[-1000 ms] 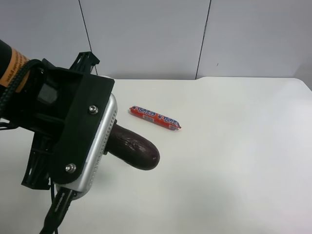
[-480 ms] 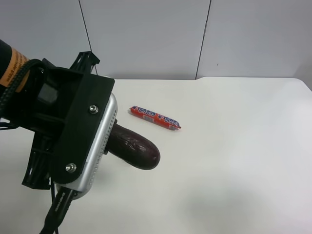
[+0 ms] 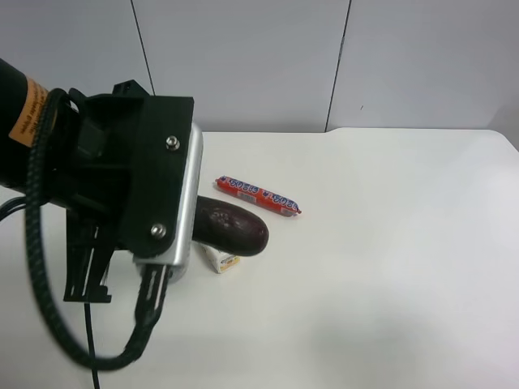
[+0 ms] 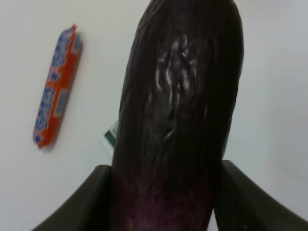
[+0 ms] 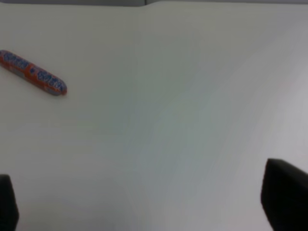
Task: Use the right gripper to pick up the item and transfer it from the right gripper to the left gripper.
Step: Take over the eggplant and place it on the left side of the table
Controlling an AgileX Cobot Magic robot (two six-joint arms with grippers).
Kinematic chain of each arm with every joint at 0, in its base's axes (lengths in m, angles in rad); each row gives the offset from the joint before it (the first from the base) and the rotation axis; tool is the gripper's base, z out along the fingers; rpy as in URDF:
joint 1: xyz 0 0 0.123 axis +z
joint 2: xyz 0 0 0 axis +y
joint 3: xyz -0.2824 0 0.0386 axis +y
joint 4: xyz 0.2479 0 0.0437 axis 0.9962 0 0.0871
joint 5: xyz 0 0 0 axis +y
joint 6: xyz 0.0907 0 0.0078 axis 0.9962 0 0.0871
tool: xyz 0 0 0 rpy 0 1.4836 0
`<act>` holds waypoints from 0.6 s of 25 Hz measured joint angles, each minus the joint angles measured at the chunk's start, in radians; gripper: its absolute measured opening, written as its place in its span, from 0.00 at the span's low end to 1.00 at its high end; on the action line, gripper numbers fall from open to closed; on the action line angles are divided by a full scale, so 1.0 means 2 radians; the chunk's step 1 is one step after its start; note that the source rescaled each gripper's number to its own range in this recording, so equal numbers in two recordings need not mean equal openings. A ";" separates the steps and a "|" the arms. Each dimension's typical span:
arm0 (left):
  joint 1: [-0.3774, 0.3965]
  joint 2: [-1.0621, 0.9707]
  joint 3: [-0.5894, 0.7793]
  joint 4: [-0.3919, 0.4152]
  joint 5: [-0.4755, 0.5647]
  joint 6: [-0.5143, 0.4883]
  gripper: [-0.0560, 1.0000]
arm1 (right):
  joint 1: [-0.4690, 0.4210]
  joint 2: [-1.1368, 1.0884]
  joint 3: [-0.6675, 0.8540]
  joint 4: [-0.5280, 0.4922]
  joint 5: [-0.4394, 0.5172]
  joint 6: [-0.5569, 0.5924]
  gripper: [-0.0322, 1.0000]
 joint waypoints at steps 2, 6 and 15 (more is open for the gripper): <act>0.028 0.005 0.000 0.006 -0.002 -0.039 0.05 | 0.000 0.000 0.000 0.000 0.000 0.000 1.00; 0.111 0.024 0.000 -0.002 -0.017 -0.101 0.05 | 0.000 0.000 0.000 0.000 0.000 0.000 1.00; 0.303 0.084 0.000 -0.156 -0.058 -0.133 0.05 | 0.000 0.000 0.000 0.000 0.000 0.000 1.00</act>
